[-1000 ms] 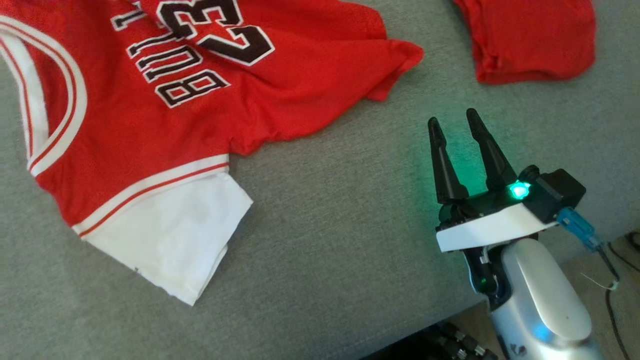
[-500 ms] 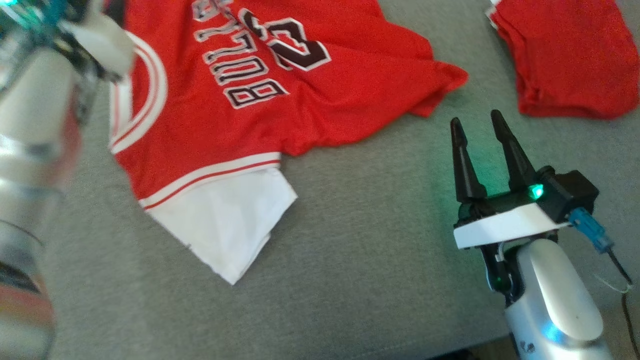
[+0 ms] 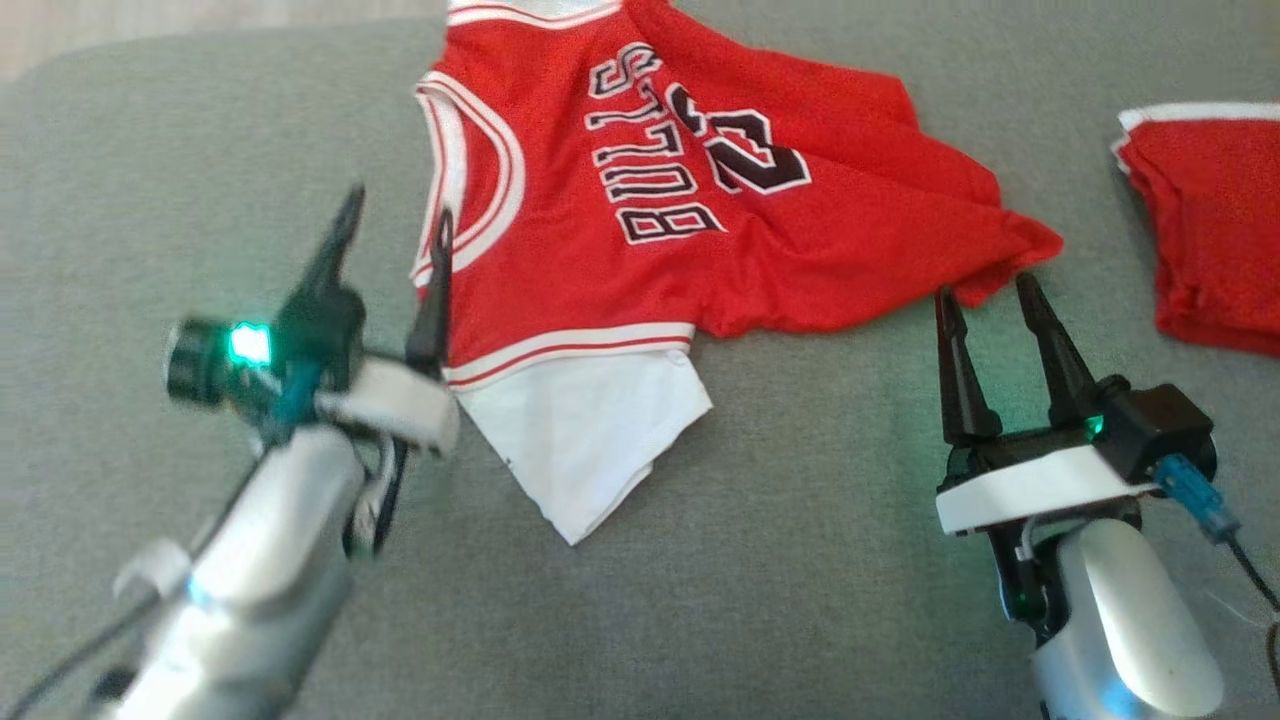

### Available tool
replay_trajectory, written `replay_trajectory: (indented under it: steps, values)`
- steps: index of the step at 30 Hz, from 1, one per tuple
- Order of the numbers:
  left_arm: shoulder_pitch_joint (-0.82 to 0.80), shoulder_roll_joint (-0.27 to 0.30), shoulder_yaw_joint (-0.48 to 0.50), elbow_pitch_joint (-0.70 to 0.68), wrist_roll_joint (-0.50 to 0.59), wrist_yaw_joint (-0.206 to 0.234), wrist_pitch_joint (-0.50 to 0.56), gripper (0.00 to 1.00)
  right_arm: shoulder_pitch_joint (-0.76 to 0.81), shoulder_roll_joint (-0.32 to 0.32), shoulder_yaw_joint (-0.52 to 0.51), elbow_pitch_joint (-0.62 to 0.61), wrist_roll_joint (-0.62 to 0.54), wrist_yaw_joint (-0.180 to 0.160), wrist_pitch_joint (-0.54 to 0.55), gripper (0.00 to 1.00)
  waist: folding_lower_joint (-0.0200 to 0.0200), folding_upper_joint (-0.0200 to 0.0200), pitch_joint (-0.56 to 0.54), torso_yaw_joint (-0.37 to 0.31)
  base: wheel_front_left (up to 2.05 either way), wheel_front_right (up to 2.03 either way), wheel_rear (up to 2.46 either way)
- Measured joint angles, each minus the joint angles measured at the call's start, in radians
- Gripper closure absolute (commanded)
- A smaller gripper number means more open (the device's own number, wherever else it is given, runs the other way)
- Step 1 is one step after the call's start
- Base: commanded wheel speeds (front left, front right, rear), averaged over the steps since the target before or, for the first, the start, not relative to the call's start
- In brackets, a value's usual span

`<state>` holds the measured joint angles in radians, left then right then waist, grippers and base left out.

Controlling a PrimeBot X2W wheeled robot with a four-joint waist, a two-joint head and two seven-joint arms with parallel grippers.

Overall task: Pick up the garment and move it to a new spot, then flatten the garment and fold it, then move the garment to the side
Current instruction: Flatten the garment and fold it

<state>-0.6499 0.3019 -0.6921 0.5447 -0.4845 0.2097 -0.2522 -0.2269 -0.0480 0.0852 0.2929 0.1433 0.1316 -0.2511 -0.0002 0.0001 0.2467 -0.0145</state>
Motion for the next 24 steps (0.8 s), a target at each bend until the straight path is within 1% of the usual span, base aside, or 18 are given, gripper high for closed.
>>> replay_trajectory:
  steps: [2,4,7,10,14,18,24]
  values:
    - [0.064,-0.002,0.016,-0.042,0.0,0.012,0.0,0.0,0.007,0.0,-0.001,0.001,-0.002,0.0,0.0,0.0,0.0,0.0,-0.011,0.012,0.0,0.0,0.0]
    - [0.102,-0.003,0.017,-0.068,0.0,0.012,0.0,0.0,0.019,0.0,-0.001,0.001,-0.002,0.0,0.0,0.0,-0.0001,0.0,-0.015,0.019,0.0,0.0,0.0]
    - [0.107,-0.003,0.017,-0.069,0.002,0.009,0.0,0.0,0.021,0.0,0.001,0.001,-0.002,0.0,0.0,0.0,0.0003,0.0,-0.007,0.016,0.0,0.0,0.0]
    - [0.1,-0.004,0.016,-0.042,0.002,0.002,0.015,0.0,0.02,0.0,0.003,0.001,-0.004,0.0,0.0,0.0,0.0002,0.0,0.003,0.006,0.0,0.0,0.0]
    - [0.1,-0.012,0.015,0.027,-0.015,0.0,0.081,0.0,0.02,0.0,0.005,-0.001,-0.004,0.0,0.0,0.0,0.0003,0.0,0.025,-0.012,0.0,0.0,0.0]
    - [0.1,-0.037,0.01,0.068,-0.041,-0.024,0.13,0.0,0.02,0.0,0.005,-0.005,-0.004,0.0,0.0,0.0,0.0003,0.0,0.047,-0.026,0.0,0.0,0.0]
    - [0.068,-0.039,0.009,0.13,-0.063,-0.035,0.192,0.0,0.012,0.0,0.012,-0.011,0.0,0.0,0.0,0.0,0.0002,0.0,0.068,-0.046,0.0,0.0,0.0]
